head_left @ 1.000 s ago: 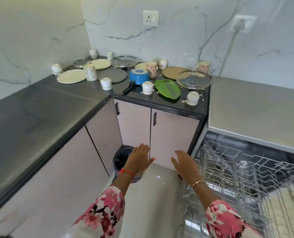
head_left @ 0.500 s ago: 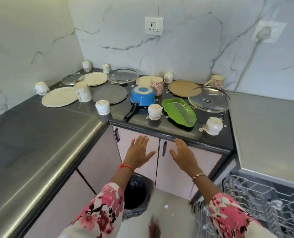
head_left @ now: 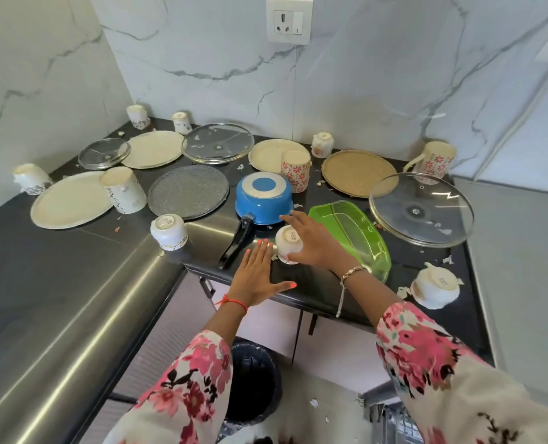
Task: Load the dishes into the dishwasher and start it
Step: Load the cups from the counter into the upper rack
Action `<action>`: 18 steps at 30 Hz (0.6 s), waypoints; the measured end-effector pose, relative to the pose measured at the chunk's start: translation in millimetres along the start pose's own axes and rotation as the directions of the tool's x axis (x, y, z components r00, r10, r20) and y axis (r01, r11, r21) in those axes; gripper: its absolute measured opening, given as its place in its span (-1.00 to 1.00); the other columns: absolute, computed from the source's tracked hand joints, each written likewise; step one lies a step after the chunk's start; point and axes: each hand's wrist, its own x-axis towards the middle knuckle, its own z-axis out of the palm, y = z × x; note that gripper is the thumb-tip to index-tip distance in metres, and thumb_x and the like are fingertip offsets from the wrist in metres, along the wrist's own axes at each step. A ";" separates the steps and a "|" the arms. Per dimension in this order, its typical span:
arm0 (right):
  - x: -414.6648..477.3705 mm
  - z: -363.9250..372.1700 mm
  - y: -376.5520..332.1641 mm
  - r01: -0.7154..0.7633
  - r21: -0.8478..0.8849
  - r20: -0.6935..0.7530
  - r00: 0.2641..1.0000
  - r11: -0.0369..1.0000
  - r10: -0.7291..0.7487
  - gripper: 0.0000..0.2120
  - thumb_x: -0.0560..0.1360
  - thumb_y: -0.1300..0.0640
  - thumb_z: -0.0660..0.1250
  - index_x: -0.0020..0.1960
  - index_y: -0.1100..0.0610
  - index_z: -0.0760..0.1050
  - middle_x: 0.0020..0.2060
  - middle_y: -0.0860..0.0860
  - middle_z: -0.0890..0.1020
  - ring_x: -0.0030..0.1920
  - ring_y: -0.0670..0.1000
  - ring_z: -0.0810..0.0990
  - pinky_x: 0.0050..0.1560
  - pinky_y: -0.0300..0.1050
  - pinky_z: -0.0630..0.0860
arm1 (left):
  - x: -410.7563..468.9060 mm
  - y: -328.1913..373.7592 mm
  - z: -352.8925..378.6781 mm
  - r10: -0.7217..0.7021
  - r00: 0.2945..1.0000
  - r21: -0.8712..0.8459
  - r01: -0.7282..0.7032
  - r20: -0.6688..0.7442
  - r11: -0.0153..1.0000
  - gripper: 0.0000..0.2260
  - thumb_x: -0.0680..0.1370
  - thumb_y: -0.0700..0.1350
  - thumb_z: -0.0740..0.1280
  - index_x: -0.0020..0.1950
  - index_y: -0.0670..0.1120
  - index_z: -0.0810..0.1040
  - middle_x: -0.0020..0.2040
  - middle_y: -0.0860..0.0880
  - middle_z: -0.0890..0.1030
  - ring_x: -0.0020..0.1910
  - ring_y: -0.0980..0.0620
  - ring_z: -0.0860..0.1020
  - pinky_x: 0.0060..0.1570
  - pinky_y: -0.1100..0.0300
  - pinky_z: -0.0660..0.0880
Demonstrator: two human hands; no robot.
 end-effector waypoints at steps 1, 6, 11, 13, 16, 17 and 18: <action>7.2 -0.9 2.5 0.000 -0.027 0.061 0.998 1.000 0.002 -0.19 0.34 0.02 0.46 0.47 0.05 0.13 0.45 0.09 0.18 0.43 0.12 0.20 0.41 0.09 0.21 | 3.1 -1.2 1.5 0.005 1.000 0.012 -0.005 0.014 1.000 0.11 0.19 0.59 -0.17 0.52 -0.14 -0.15 0.54 -0.09 -0.13 0.51 0.01 -0.20 0.46 0.06 -0.25; 24.0 6.3 14.2 -0.004 0.017 0.249 0.968 1.000 0.000 -0.21 0.30 0.12 0.46 0.45 0.00 0.18 0.36 0.04 0.27 0.32 0.09 0.31 0.26 0.04 0.39 | 6.8 -10.2 16.4 0.018 1.000 0.081 -0.017 -0.010 0.997 0.07 0.23 0.58 -0.24 0.52 -0.13 -0.17 0.54 -0.07 -0.16 0.47 0.07 -0.28 0.45 0.04 -0.26; 27.4 8.3 15.5 -0.009 0.060 0.252 0.968 0.998 -0.006 -0.26 0.31 0.17 0.46 0.41 0.02 0.24 0.25 0.06 0.34 0.25 0.07 0.33 0.18 -0.01 0.42 | 6.1 -10.7 18.6 0.023 0.999 0.123 -0.018 -0.034 0.992 -0.02 0.31 0.53 -0.16 0.52 -0.11 -0.16 0.54 -0.05 -0.13 0.47 0.09 -0.26 0.43 0.07 -0.28; 26.8 7.4 15.2 -0.010 0.060 0.236 0.972 0.998 -0.005 -0.27 0.30 0.16 0.47 0.40 0.03 0.26 0.22 0.07 0.36 0.23 0.07 0.34 0.17 0.00 0.44 | 5.9 -10.1 18.7 0.021 0.999 0.132 -0.017 -0.028 0.991 0.01 0.28 0.55 -0.22 0.52 -0.11 -0.14 0.54 -0.06 -0.12 0.50 0.06 -0.22 0.44 0.07 -0.27; 20.9 7.1 13.0 -0.019 0.046 0.192 0.981 0.999 0.009 -0.26 0.29 0.13 0.49 0.40 0.06 0.27 0.19 0.07 0.37 0.21 0.08 0.37 0.13 0.02 0.46 | 5.3 -9.0 17.6 0.008 1.000 0.123 -0.006 -0.020 0.992 0.07 0.23 0.57 -0.27 0.53 -0.12 -0.11 0.54 -0.06 -0.11 0.51 0.04 -0.18 0.45 0.05 -0.25; 17.7 7.2 11.9 -0.021 0.040 0.175 0.984 0.999 0.013 -0.26 0.29 0.12 0.49 0.39 0.06 0.27 0.18 0.07 0.38 0.20 0.08 0.38 0.12 0.01 0.47 | 5.7 -8.2 16.6 0.005 1.000 0.116 -0.004 -0.010 0.993 0.08 0.22 0.58 -0.27 0.53 -0.13 -0.10 0.54 -0.06 -0.10 0.51 0.03 -0.18 0.45 0.05 -0.24; 14.1 7.2 10.8 -0.022 0.032 0.160 0.987 0.999 0.017 -0.27 0.29 0.11 0.49 0.39 0.06 0.27 0.17 0.08 0.38 0.19 0.08 0.39 0.10 0.01 0.47 | 5.9 -7.3 15.4 0.000 1.000 0.108 0.000 -0.002 0.994 0.09 0.21 0.58 -0.26 0.53 -0.14 -0.09 0.54 -0.07 -0.09 0.51 0.03 -0.16 0.45 0.05 -0.23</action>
